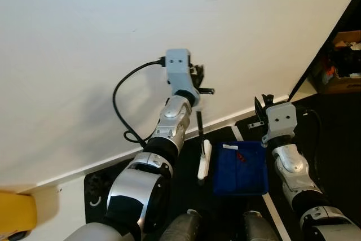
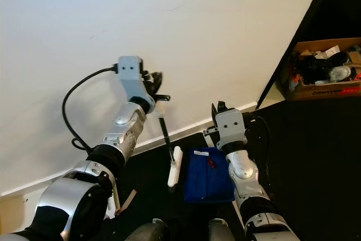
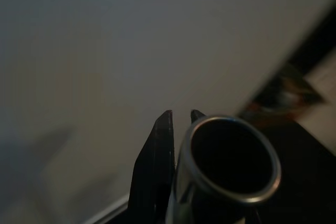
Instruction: Sweep floor
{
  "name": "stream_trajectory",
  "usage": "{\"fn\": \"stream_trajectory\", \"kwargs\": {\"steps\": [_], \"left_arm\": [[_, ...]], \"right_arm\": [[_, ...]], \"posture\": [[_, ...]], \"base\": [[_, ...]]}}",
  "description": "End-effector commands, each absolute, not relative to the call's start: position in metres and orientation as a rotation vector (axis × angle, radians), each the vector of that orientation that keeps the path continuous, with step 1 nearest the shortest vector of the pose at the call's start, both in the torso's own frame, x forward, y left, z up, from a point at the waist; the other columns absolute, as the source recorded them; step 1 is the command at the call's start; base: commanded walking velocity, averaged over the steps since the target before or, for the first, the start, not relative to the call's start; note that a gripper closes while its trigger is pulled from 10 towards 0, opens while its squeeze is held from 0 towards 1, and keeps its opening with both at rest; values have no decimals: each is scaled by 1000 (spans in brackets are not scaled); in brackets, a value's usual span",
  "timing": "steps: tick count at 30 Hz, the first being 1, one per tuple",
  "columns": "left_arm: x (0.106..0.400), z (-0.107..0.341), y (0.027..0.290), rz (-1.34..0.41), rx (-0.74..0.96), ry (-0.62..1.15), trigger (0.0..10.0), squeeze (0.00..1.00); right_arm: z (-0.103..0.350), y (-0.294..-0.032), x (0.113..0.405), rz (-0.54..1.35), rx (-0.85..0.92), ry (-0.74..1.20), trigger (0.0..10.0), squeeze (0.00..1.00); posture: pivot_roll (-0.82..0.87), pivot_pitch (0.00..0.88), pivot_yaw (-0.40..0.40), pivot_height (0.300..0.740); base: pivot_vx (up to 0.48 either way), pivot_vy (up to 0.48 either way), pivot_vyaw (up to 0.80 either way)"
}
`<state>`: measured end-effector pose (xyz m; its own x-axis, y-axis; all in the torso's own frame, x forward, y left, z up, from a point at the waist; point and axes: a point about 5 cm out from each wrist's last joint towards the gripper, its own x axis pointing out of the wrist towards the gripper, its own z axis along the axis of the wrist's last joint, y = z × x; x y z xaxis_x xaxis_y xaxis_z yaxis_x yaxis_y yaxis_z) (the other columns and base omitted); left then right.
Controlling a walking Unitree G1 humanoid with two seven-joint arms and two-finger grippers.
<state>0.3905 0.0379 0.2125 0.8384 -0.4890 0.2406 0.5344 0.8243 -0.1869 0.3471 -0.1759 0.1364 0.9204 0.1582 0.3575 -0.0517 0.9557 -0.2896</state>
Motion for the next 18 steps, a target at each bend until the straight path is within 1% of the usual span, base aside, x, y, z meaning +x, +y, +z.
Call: {"fn": "stream_trajectory", "kwargs": {"steps": [1, 4, 6, 10, 11, 15, 17, 18], "left_arm": [[380, 213, 22, -673, -319, -197, 10000, 0], [370, 229, 40, -753, -338, -253, 10000, 0], [367, 232, 44, -766, -339, -263, 10000, 0], [350, 248, 72, -801, -293, -305, 10000, 0], [350, 248, 72, -801, -293, -305, 10000, 0], [343, 257, 110, -690, -217, -339, 10000, 0], [342, 257, 115, -670, -202, -340, 10000, 0], [340, 256, 128, -622, -160, -335, 10000, 0]], "right_arm": [[125, -175, 343, 121, -275, -347, 10000, 0], [126, -173, 345, 121, -271, -343, 10000, 0], [126, -172, 345, 122, -271, -342, 10000, 0], [125, -170, 346, 125, -267, -334, 10000, 0], [125, -170, 346, 125, -267, -334, 10000, 0], [125, -170, 346, 126, -262, -335, 10000, 0], [125, -171, 346, 125, -261, -335, 10000, 0], [127, -170, 346, 122, -251, -350, 10000, 0]], "posture": [[35, 394, 179, 740], [50, 384, 179, 740], [50, 384, 179, 740], [70, 367, 177, 740], [70, 367, 177, 740], [82, 339, 169, 740], [82, 339, 169, 740], [87, 327, 165, 740]], "base": [[0, 0, 0], [0, 0, 0], [0, 0, 0], [0, 0, 0], [0, 0, 0], [0, 0, 0], [0, 0, 0], [0, 0, 0]]}}
